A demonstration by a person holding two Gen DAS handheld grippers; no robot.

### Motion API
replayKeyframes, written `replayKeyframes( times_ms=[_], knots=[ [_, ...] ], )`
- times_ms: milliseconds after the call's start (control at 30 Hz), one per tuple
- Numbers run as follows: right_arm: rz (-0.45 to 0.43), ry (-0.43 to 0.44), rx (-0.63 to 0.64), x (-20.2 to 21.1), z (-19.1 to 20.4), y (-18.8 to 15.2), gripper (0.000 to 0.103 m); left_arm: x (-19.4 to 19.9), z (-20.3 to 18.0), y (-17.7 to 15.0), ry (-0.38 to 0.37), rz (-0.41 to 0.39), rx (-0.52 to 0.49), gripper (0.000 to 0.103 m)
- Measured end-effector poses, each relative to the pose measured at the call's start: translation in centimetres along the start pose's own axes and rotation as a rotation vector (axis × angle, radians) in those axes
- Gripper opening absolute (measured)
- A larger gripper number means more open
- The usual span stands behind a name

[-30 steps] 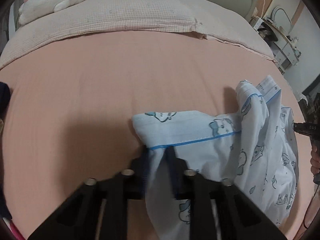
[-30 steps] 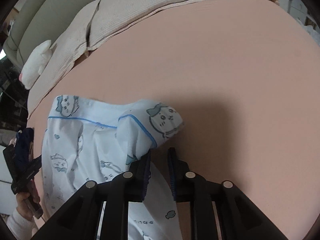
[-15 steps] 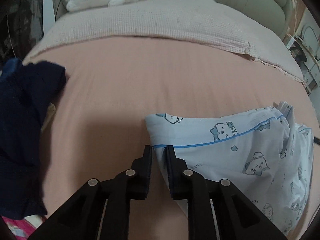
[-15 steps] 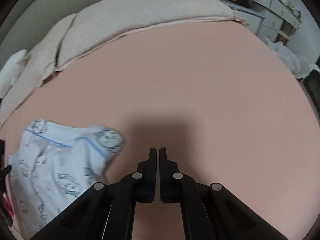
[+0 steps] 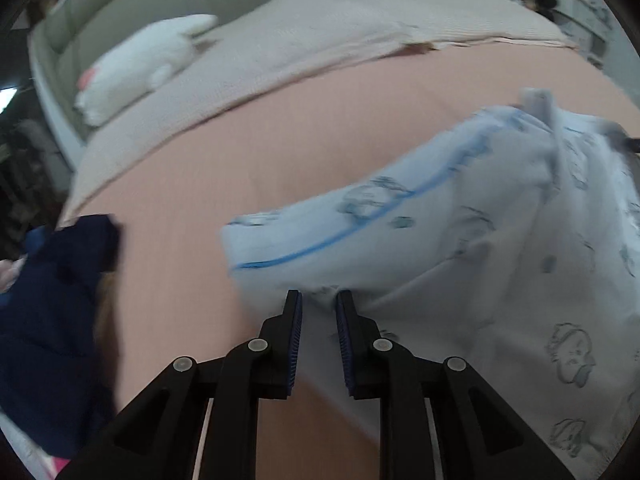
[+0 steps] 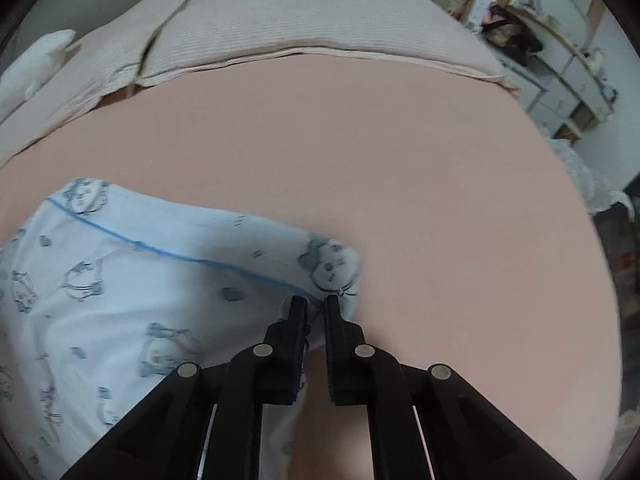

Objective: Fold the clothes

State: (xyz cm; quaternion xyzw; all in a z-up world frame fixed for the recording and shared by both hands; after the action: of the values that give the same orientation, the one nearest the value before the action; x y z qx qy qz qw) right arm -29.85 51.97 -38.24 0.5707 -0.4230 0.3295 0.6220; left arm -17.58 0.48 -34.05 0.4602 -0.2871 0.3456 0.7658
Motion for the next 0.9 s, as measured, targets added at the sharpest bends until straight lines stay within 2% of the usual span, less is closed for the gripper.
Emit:
replayKeyframes(
  times_ms=[33,67,133,200,233,333,400,433,467,500,567,633,700,733,833,867,900],
  knots=[
    [-0.004,-0.056,-0.013,0.4,-1.5,-0.1,0.004,0.2,0.9,0.2,-0.012,0.002,0.042,0.017],
    [0.002,-0.072,-0.040,0.7,-2.5,-0.1,0.004,0.5,1.8,0.2,-0.035,0.005,0.083,0.017],
    [-0.020,-0.044,-0.091,2.4,-3.7,-0.4,0.005,1.2,1.7,0.1,-0.168,0.010,0.118,0.017],
    [-0.055,0.091,-0.050,3.3,-0.9,0.0,0.005,2.5,-0.4,-0.1,-0.268,-0.016,0.070,0.017],
    [-0.022,0.146,-0.002,2.8,1.5,-0.7,0.009,3.3,-1.9,-0.4,-0.319,-0.030,0.026,0.017],
    [0.077,0.310,0.140,1.3,8.4,-3.1,0.010,5.7,-6.5,-1.6,-0.452,-0.048,-0.089,0.017],
    [0.142,0.394,0.234,0.2,12.5,-4.8,0.010,7.0,-8.8,-2.5,-0.502,-0.045,-0.124,0.017],
    [0.161,0.347,0.271,-0.5,12.7,-5.9,0.010,7.6,-9.8,-3.0,-0.521,-0.043,-0.141,0.017],
    [0.147,0.315,0.286,-0.7,12.2,-6.6,0.004,7.8,-10.4,-3.4,-0.515,-0.046,-0.163,0.017],
    [0.136,0.281,0.294,-0.8,11.4,-7.1,0.004,8.1,-11.0,-3.8,-0.509,-0.049,-0.185,0.017],
    [0.138,0.176,0.251,-0.6,8.0,-7.0,0.004,8.7,-12.2,-4.5,-0.500,-0.055,-0.227,0.017],
    [0.140,0.098,0.200,-0.1,4.5,-7.1,0.003,9.1,-11.6,-4.4,-0.526,-0.053,-0.225,0.017],
    [0.136,0.066,0.169,1.1,2.5,-7.4,0.004,9.6,-10.3,-4.6,-0.561,-0.044,-0.200,0.017],
    [0.129,0.084,0.164,1.9,2.3,-7.6,0.006,10.0,-9.5,-4.8,-0.583,-0.039,-0.188,0.017],
    [0.109,0.376,0.241,4.9,6.4,-8.1,0.009,11.7,-8.9,-6.8,-0.691,0.002,-0.203,0.017],
    [0.120,0.459,0.286,5.8,8.1,-8.6,0.009,12.4,-9.2,-7.7,-0.710,0.011,-0.228,0.018],
    [0.142,0.506,0.342,6.3,9.8,-9.7,0.009,13.0,-9.6,-8.7,-0.719,0.018,-0.261,0.019]
  ],
)
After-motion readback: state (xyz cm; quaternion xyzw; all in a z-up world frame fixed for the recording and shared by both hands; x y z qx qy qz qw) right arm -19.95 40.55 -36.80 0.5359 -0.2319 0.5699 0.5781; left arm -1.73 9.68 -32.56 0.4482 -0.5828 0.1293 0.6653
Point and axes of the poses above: each gripper's, at about its wrist camera, not at the fingertips, and x roughly against the way its jaws point, z to its left, y to its top, the point moved 6 cm from there along -x, roughly the way its jaws point, and after that the axes turned 11 degrees about y, right-handed, at the moved point
